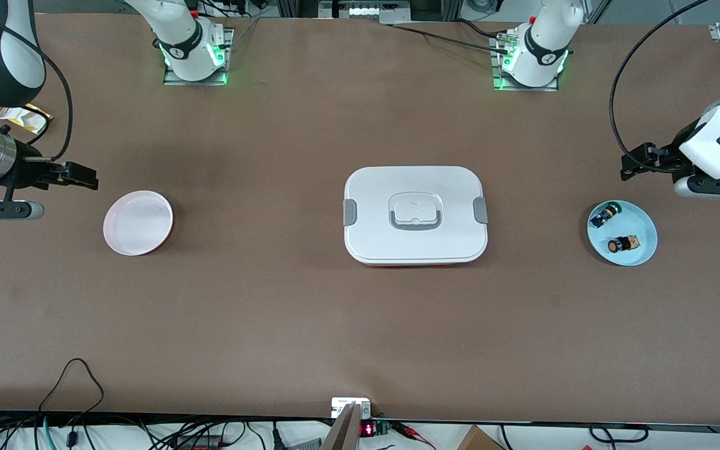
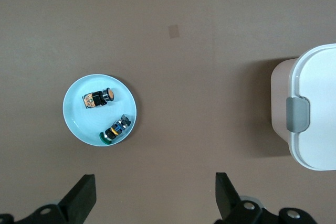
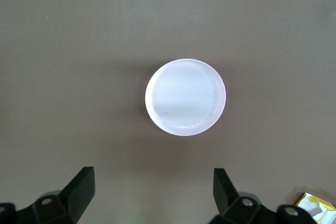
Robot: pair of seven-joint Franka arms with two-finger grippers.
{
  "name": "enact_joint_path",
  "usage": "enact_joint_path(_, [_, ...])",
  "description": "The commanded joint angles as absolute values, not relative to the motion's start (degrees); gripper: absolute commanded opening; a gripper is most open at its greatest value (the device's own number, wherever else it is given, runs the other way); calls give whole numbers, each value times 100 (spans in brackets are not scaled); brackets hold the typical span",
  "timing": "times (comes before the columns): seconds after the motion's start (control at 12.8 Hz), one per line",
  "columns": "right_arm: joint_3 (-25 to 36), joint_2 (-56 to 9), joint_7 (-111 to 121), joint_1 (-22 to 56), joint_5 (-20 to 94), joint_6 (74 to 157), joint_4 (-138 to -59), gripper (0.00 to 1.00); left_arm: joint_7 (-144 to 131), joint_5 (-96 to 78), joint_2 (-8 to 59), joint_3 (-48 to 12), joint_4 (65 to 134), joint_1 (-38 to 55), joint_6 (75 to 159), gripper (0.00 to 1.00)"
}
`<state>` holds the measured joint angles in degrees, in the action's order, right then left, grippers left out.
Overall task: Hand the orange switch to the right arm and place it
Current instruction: 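Move the left gripper over the light-blue dish toward the orange switch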
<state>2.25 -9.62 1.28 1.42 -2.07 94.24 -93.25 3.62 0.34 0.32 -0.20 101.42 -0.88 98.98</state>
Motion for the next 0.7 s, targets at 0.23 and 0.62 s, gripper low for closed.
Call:
enact_joint_path(0.23, [281,-1046,88,97,-167,9369,-9036,100,431,53,97,-70,10002,-132,9861,100])
enact_joint_path(0.62, [290,-1046,88,88,-167,9317,-8886,100,387,53,97,-70,10002,-141,9817,100])
